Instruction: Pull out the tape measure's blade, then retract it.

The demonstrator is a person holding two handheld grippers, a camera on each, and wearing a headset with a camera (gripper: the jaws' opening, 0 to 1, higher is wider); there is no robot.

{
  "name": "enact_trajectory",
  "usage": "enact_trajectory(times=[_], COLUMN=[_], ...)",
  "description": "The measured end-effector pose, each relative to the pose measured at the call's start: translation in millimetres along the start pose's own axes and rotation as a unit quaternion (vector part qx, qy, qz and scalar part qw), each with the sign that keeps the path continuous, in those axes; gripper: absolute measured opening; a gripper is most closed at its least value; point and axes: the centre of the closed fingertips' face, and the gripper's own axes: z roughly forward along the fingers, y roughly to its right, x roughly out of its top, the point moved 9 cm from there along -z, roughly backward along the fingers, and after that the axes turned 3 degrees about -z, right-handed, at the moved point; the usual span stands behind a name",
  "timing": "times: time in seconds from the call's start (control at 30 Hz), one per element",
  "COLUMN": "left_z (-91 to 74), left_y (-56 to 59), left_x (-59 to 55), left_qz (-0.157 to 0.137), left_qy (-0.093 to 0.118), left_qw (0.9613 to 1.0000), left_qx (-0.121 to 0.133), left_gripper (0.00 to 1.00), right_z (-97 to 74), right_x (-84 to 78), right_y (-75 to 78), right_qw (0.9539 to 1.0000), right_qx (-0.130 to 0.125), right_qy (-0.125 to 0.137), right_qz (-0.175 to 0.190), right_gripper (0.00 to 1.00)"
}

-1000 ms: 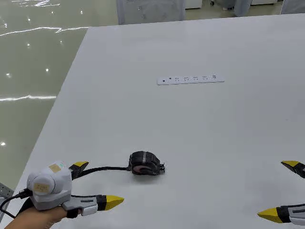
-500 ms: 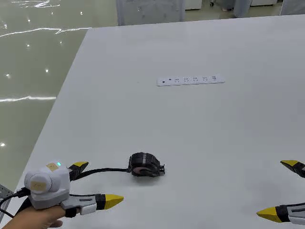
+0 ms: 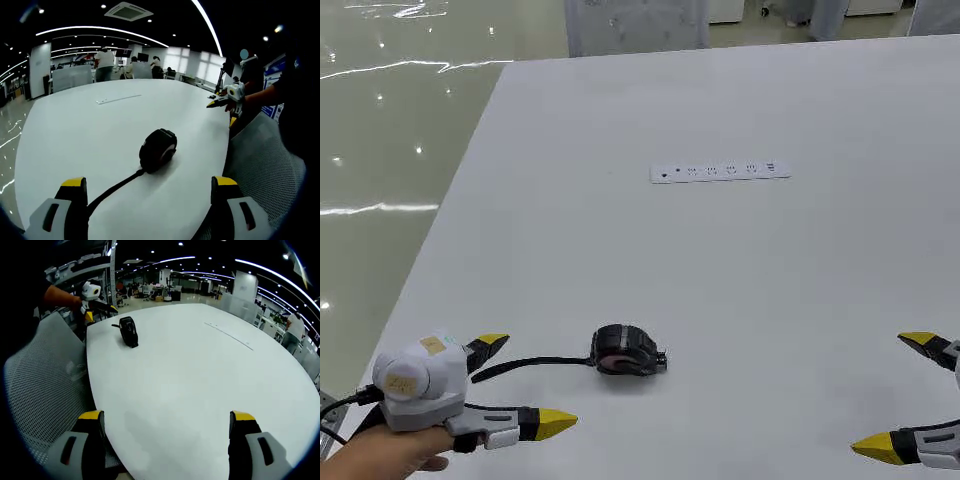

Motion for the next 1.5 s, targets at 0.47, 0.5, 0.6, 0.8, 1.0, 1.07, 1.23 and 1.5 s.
enact_trajectory(times=[0.47,0.5,0.6,0.8,1.0,1.07,1.23,1.5], left_z=[17.2,19.1,24.0,33.2,43.7,45.7,54.0,68.6], left_y=[0.2,0.4,0.5,-0.5,-2.1,-1.1,-0.7,4.2], left_x=[14.5,16.3,20.9,31.0,39.3,41.8,43.8,53.3], left_qz=[0.044,0.048,0.057,0.070,0.107,0.116,0.152,0.196], left_qy=[-0.017,-0.019,-0.026,-0.026,-0.047,-0.051,-0.089,-0.112], left_qw=[0.9983,0.9980,0.9971,0.9956,0.9905,0.9889,0.9810,0.9689], left_qx=[-0.034,-0.036,-0.043,-0.057,-0.073,-0.076,-0.081,-0.103], left_gripper=[1.00,1.00,0.99,0.98,0.94,0.92,0.91,0.88], right_z=[12.1,13.5,16.1,20.1,25.7,26.9,30.2,38.1], right_x=[15.3,17.6,21.2,27.1,34.1,35.9,45.1,59.2], right_y=[-2.1,-3.0,-4.0,-5.0,-5.2,-5.2,-3.9,-4.3], right_qw=[0.9998,0.9998,0.9996,0.9994,0.9990,0.9989,0.9984,0.9975], right_qx=[0.013,0.015,0.018,0.023,0.030,0.031,0.036,0.045], right_qy=[0.008,0.009,0.012,0.015,0.019,0.020,0.029,0.041], right_qz=[-0.012,-0.013,-0.016,-0.021,-0.029,-0.031,-0.034,-0.037], right_gripper=[1.00,1.00,1.00,1.00,1.00,1.00,1.00,1.00])
